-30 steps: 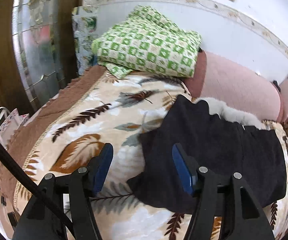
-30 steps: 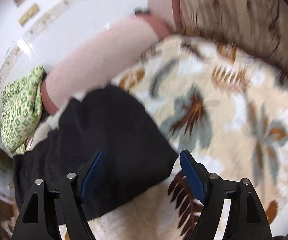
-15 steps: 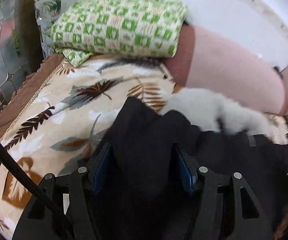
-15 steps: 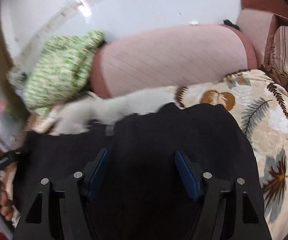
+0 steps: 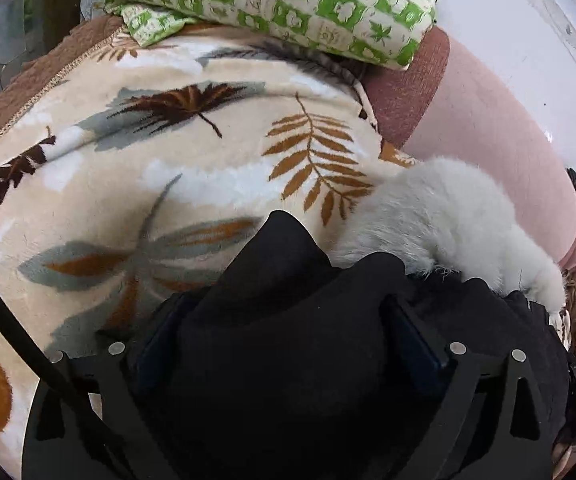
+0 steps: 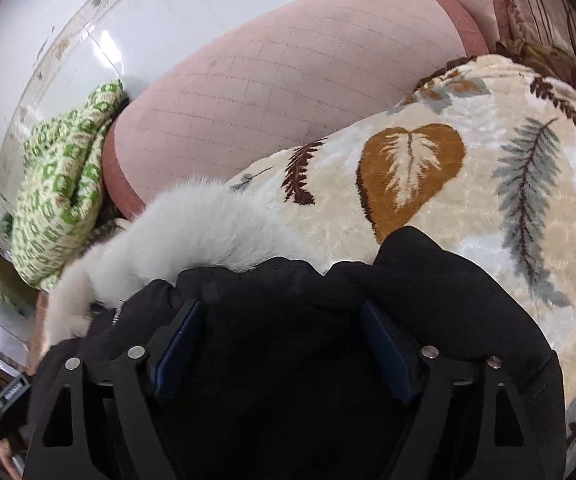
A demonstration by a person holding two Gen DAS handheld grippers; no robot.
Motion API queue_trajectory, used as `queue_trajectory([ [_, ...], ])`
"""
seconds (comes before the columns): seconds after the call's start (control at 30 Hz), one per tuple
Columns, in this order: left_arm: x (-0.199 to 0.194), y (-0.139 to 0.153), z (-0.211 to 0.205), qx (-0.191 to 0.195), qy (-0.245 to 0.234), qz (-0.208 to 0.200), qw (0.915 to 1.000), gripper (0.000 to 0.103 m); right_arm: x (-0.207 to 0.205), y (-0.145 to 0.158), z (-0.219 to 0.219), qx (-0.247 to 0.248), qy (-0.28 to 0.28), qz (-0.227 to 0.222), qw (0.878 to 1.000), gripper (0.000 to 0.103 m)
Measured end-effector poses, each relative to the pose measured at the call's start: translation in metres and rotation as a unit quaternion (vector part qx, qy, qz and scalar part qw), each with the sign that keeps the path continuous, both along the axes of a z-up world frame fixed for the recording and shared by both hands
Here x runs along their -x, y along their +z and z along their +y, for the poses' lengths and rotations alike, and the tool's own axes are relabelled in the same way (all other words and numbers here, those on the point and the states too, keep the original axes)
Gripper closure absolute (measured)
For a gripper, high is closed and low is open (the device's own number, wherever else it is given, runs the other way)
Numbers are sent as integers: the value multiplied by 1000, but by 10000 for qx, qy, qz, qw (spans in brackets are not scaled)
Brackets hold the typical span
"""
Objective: Fold large clothes
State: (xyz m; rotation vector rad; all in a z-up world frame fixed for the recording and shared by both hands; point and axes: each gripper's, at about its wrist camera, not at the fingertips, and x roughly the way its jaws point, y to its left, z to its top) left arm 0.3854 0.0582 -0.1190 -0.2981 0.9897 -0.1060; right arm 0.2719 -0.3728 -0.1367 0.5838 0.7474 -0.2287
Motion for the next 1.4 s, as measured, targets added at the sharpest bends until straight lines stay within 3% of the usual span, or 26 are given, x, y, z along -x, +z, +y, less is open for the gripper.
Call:
queue_trajectory([
  [0.1,15,17,5,-142,260,-121,9995,6,-2,9,4,135,-20,235,9996,18],
  [0.2,47,53,3,-638,436,-577,9953,6,12,42,23,951,-57,382,9947,17],
  [0.33,112,102,-5,-1594,462,-1539,9740,6,61,90,52,1624,52,-16,9867,17],
  [0.4,148,121,-9,-2041,435,-1929,9588,6,94,108,65,1592,38,-260,9869,15],
  [0.5,191,137,-11,-2278,319,-2232,9472,6,133,122,77,1438,67,-440,9886,12],
  [0.6,229,152,-10,-2255,238,-2504,9412,6,172,127,91,1425,19,-473,9887,12],
  [0.7,274,165,-6,-1959,289,-2809,9391,6,208,126,106,1488,-91,-462,9878,12],
  [0.83,320,172,-1,-1473,228,-2829,9475,5,251,124,119,1487,-301,-452,9874,12],
  [1.0,370,167,2,-1148,85,-2868,9510,5,294,115,142,1616,-438,-351,9853,11],
  [1.2,417,157,-4,-961,-338,-2692,9577,5,326,105,174,1938,-430,-65,9801,11],
  [1.4,442,147,-18,-907,-704,-2549,9601,5,342,107,198,2306,-246,-80,9727,10],
])
